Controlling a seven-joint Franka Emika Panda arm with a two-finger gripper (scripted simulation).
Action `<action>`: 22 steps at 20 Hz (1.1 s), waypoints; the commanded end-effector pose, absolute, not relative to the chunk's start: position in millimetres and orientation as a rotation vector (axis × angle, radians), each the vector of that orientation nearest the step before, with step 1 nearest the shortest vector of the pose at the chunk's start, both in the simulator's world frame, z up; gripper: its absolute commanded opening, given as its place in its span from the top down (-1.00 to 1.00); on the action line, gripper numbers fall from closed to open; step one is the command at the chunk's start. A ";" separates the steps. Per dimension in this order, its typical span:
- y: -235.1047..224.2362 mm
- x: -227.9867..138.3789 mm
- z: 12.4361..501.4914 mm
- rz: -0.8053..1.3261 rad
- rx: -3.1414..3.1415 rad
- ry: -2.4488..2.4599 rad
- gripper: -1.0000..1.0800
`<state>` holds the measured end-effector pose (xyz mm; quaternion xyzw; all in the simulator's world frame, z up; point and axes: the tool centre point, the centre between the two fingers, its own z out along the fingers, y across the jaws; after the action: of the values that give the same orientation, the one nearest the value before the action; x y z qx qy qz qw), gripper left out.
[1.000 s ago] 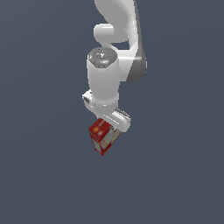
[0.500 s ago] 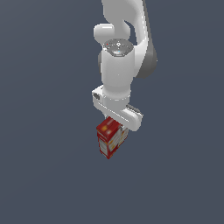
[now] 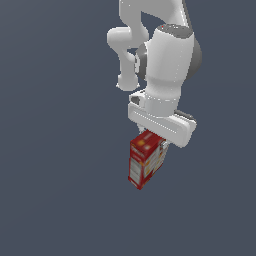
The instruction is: Pick up the object and move it to a goal position.
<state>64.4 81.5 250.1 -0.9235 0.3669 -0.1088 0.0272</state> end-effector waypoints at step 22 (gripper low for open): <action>207.2 103.7 328.9 -0.748 -2.655 1.271 1.00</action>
<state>101.9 203.4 325.0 -0.8758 0.4156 -0.2402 0.0511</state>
